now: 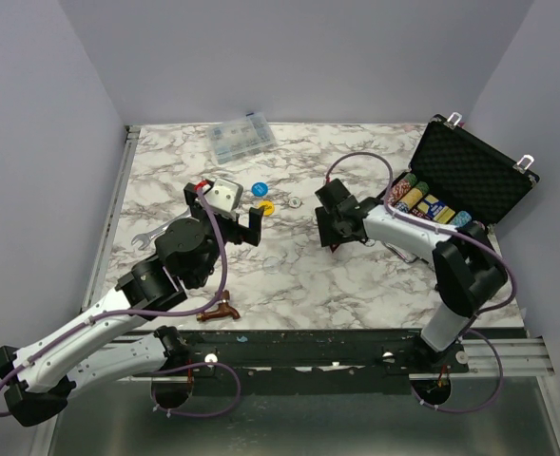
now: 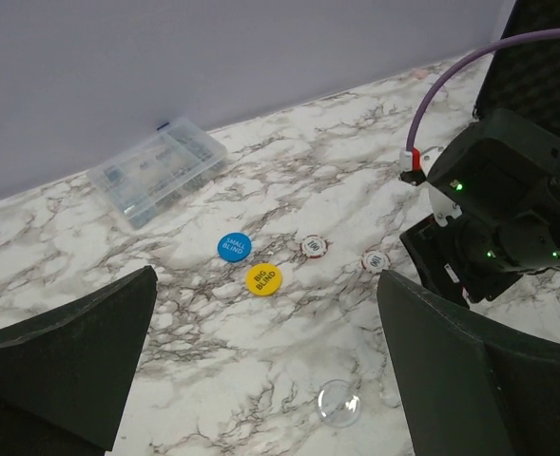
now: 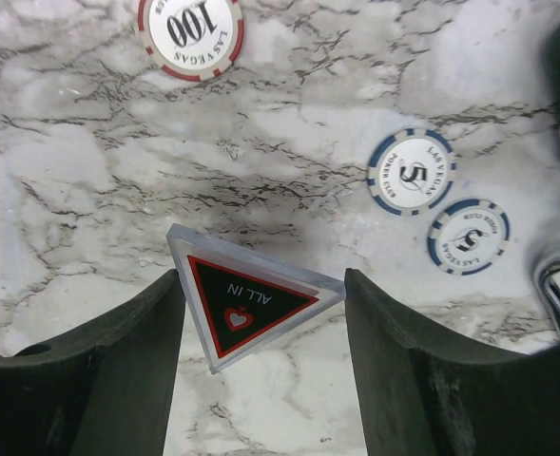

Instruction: Pack up texas hold em set

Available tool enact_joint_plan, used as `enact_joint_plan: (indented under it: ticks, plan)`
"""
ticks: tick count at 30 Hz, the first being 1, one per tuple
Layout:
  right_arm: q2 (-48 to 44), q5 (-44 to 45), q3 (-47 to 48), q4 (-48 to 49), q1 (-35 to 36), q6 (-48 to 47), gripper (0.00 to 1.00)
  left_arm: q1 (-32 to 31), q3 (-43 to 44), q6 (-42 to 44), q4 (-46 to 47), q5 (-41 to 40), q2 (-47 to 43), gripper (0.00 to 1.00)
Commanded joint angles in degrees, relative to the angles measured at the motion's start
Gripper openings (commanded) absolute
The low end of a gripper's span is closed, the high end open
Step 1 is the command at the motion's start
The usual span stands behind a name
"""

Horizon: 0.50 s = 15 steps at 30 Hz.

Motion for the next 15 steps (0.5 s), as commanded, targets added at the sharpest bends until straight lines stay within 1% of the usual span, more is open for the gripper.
enact_joint_plan:
  ticks: [1, 3, 6, 8, 10, 12, 15]
  plan:
    - [-5.8, 4.4, 0.2, 0.7, -2.4, 2.5, 0.01, -0.1, 2.3, -1.0, -0.9, 2.0, -1.2, 0.99]
    - [-7.6, 4.0, -0.2, 1.5, -4.3, 2.5, 0.01, -0.1, 2.2, -1.3, -0.9, 2.2, -1.6, 0.99]
    - [-10.3, 6.1, -0.3, 2.1, -8.8, 3.7, 0.01, -0.1, 2.5, -2.1, -1.2, 3.8, -1.9, 0.99]
    - [-12.1, 6.2, -0.8, 2.5, -14.3, 5.8, 0.01, -0.1, 2.8, -2.7, -1.5, 4.6, -2.0, 0.99]
    - [-13.9, 5.0, -1.5, 3.3, -21.7, 7.9, 0.01, -0.1, 2.8, -2.7, -1.6, 4.8, -1.9, 0.99]
    - [-14.9, 5.6, -2.0, 4.4, -27.4, 9.8, 0.01, -0.1, 2.9, -2.7, -1.9, 4.6, -1.7, 0.99]
    - [-14.0, 9.9, -1.6, 5.6, -32.4, 12.1, 0.01, -0.1, 3.2, -3.0, -2.2, 4.7, -1.7, 0.99]
